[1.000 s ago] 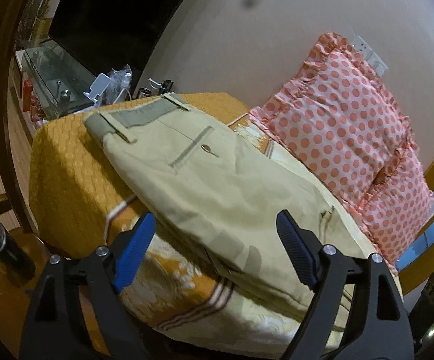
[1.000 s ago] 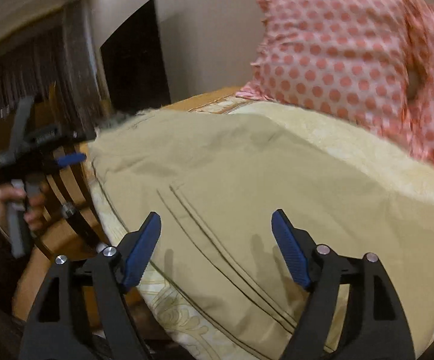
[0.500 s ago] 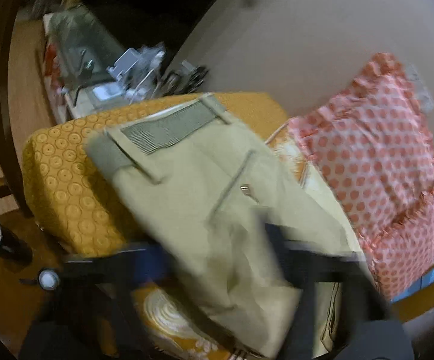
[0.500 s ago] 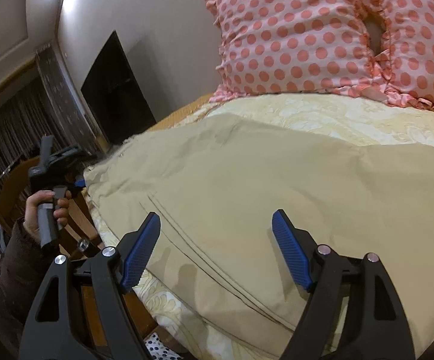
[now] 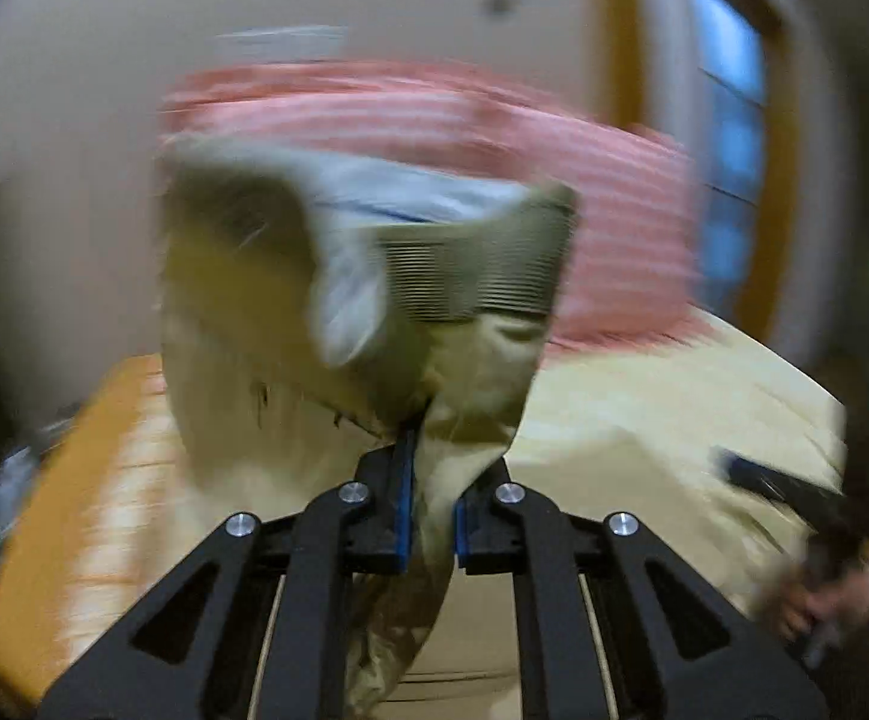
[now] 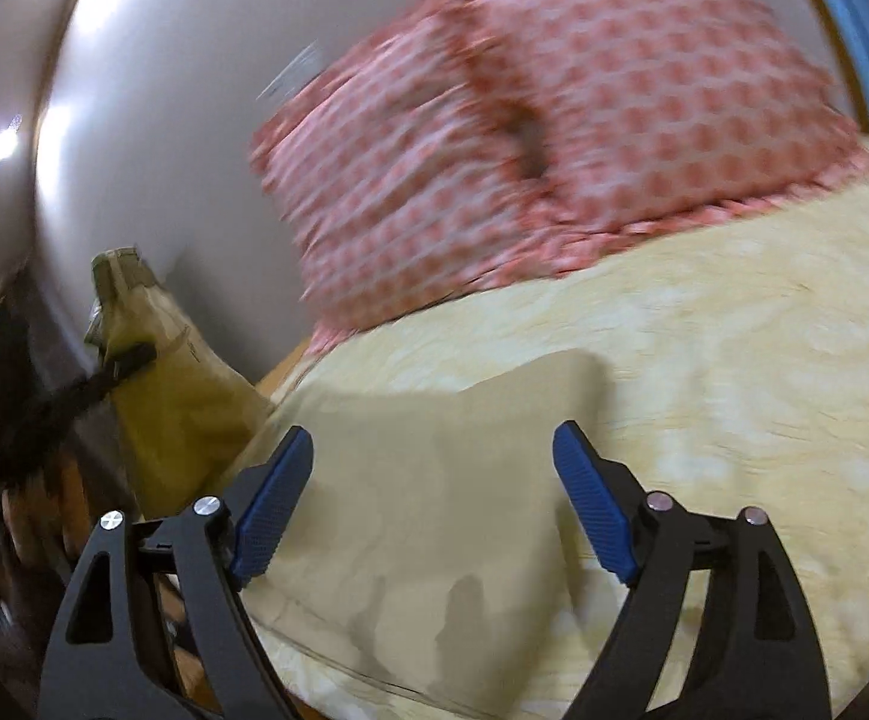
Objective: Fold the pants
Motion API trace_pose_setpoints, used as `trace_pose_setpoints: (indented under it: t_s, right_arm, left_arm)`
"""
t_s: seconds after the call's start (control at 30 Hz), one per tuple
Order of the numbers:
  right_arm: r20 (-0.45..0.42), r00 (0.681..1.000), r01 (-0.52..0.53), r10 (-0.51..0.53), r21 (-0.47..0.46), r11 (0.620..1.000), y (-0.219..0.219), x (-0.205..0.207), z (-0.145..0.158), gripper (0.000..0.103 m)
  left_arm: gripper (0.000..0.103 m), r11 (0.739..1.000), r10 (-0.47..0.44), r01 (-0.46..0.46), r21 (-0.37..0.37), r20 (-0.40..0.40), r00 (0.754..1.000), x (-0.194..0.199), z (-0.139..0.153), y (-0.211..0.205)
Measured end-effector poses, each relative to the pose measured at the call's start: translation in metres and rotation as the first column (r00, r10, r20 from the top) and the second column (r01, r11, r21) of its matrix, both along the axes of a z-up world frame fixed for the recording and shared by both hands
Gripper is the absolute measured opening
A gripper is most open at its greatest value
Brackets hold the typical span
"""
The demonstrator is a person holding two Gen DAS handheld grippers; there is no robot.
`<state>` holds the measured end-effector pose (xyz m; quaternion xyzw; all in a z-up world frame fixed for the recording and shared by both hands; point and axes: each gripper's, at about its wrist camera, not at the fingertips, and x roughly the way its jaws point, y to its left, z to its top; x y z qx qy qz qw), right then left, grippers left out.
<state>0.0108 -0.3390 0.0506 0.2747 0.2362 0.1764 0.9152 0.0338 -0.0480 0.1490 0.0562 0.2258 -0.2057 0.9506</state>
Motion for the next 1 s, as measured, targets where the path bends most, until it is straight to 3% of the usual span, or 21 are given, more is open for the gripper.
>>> trace_pose_setpoints:
  t_s: [0.1, 0.17, 0.23, 0.3, 0.37, 0.43, 0.5, 0.57, 0.67, 0.8, 0.9, 0.97, 1.0]
  right_arm:
    - [-0.062, 0.996, 0.075, -0.069, 0.099, 0.992, -0.030, -0.001, -0.013, 0.084]
    - [-0.106, 0.992, 0.086, -0.071, 0.145, 0.986, -0.041, 0.003, -0.020, 0.084]
    - [-0.146, 0.989, 0.051, -0.023, 0.192, 0.980, -0.043, 0.012, -0.026, 0.084]
    - [-0.167, 0.986, 0.013, 0.022, 0.203, 0.979, -0.038, 0.021, -0.030, 0.084]
    - [-0.196, 0.979, -0.018, 0.055, 0.187, 0.982, -0.030, 0.030, -0.032, 0.084]
    - [-0.218, 0.972, -0.057, 0.092, 0.161, 0.985, -0.018, 0.041, -0.035, 0.077]
    - [-0.251, 0.962, -0.082, 0.110, 0.120, 0.989, -0.007, 0.049, -0.038, 0.071]
    - [-0.276, 0.957, -0.084, 0.092, 0.039, 0.996, 0.004, 0.060, -0.037, 0.068]
    - [-0.298, 0.951, -0.084, 0.077, -0.011, 0.996, 0.011, 0.069, -0.035, 0.066]
    - [-0.311, 0.946, -0.099, 0.093, -0.002, 0.995, 0.008, 0.072, -0.037, 0.053]
    - [-0.320, 0.940, -0.109, 0.117, 0.041, 0.993, -0.001, 0.074, -0.043, 0.038]
    - [-0.327, 0.934, -0.127, 0.141, 0.062, 0.990, -0.004, 0.077, -0.045, 0.034]
    - [-0.333, 0.930, -0.141, 0.158, 0.073, 0.987, -0.005, 0.078, -0.046, 0.033]
  left_arm:
    - [0.010, 0.973, -0.202, 0.209, 0.094, -0.083, 0.976, -0.014, -0.048, -0.071]
    - [0.010, 0.949, -0.257, 0.286, 0.131, -0.201, 0.945, -0.015, -0.085, -0.097]
    - [0.011, 0.945, -0.263, 0.300, 0.128, -0.245, 0.933, -0.016, -0.103, -0.101]
    - [0.019, 0.950, -0.265, 0.295, 0.107, -0.225, 0.937, -0.025, -0.097, -0.091]
    - [0.024, 0.953, -0.297, 0.304, 0.002, -0.204, 0.933, -0.033, -0.077, -0.065]
    - [0.051, 0.964, -0.266, 0.255, -0.080, -0.177, 0.948, -0.026, -0.053, -0.034]
    - [0.057, 0.984, -0.129, 0.104, -0.142, -0.181, 0.975, -0.003, -0.036, 0.016]
    - [0.057, 0.988, -0.011, -0.026, -0.152, -0.241, 0.970, 0.027, -0.039, 0.052]
    - [0.056, 0.977, 0.066, -0.140, -0.162, -0.390, 0.918, 0.073, -0.061, 0.088]
    - [0.056, 0.965, 0.003, -0.144, -0.221, -0.540, 0.842, 0.112, -0.091, 0.102]
    - [0.068, 0.962, -0.037, -0.126, -0.243, -0.571, 0.820, 0.121, -0.096, 0.099]
    - [0.070, 0.964, -0.070, -0.103, -0.245, -0.609, 0.790, 0.129, -0.107, 0.093]
    - [0.074, 0.960, -0.086, -0.097, -0.262, -0.608, 0.789, 0.131, -0.109, 0.093]
